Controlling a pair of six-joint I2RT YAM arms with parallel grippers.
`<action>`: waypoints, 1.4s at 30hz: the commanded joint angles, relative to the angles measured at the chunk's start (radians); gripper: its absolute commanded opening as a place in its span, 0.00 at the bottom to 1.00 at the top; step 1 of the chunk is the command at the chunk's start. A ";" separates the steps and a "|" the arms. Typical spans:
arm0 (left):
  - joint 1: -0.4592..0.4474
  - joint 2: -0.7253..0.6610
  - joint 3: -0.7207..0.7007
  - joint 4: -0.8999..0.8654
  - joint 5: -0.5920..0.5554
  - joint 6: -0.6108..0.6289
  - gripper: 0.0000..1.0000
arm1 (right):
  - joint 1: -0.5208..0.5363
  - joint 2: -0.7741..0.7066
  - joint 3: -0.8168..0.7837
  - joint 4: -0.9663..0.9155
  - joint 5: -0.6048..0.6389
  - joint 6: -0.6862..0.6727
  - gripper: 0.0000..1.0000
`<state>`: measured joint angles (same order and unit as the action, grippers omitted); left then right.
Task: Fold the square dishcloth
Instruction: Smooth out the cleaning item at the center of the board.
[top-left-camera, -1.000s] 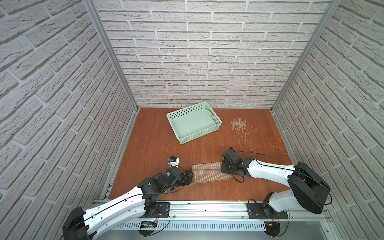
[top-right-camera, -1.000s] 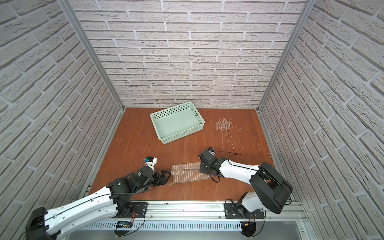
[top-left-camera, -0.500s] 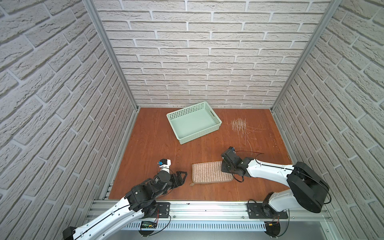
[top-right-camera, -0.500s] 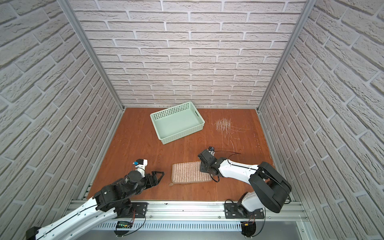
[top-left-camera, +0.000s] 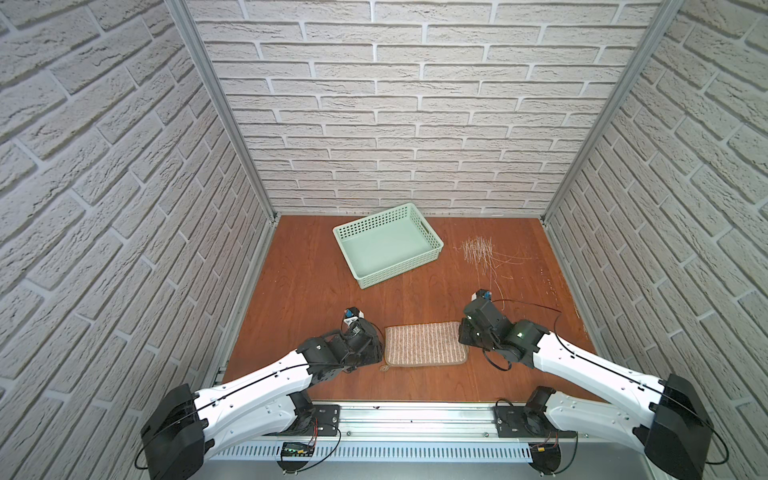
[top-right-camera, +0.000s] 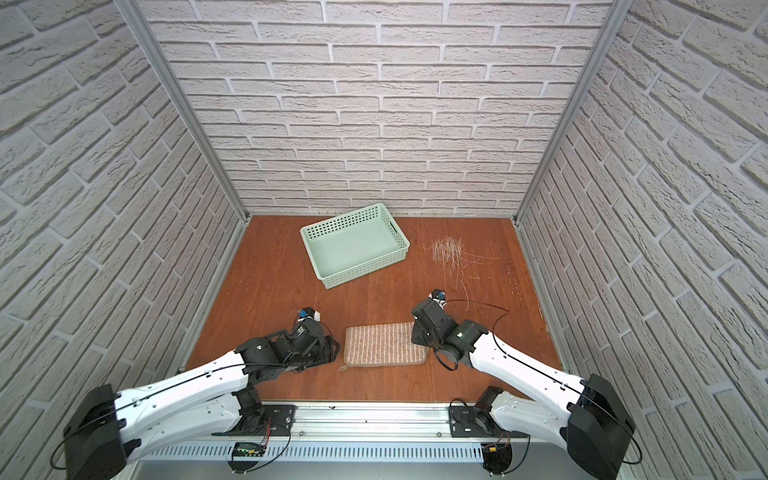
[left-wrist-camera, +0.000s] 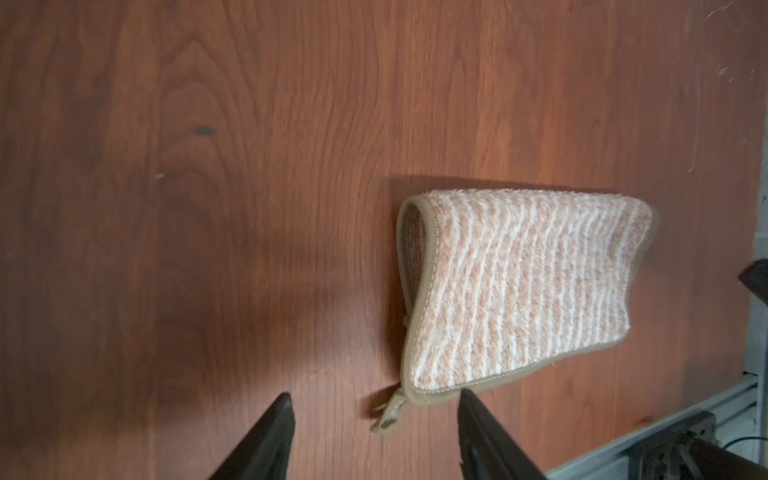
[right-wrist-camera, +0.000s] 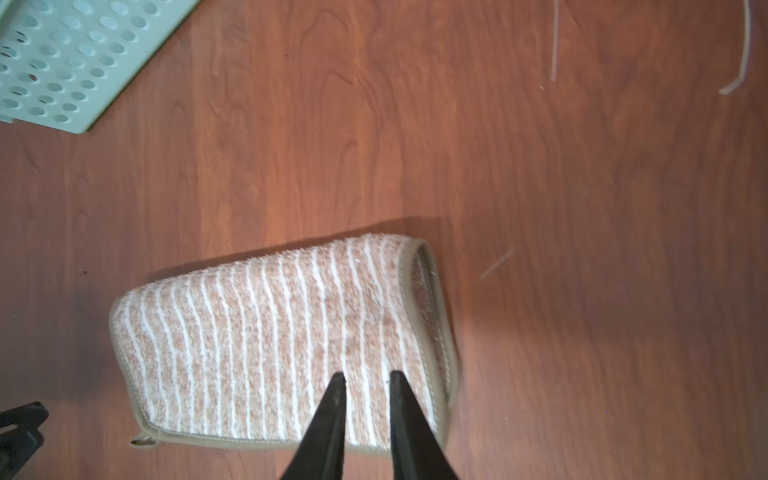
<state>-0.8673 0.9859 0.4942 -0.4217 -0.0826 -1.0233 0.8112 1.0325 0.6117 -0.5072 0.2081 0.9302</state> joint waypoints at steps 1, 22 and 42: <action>-0.003 0.061 0.024 0.063 0.031 0.050 0.60 | 0.008 -0.075 -0.077 -0.084 0.005 0.076 0.23; -0.003 0.254 0.017 0.191 0.158 0.089 0.47 | 0.008 -0.132 -0.262 0.089 -0.118 0.174 0.36; -0.003 0.270 0.023 0.198 0.173 0.082 0.25 | 0.008 -0.050 -0.273 0.183 -0.188 0.182 0.36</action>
<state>-0.8673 1.2541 0.5068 -0.2298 0.0883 -0.9432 0.8120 0.9657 0.3534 -0.3637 0.0326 1.1030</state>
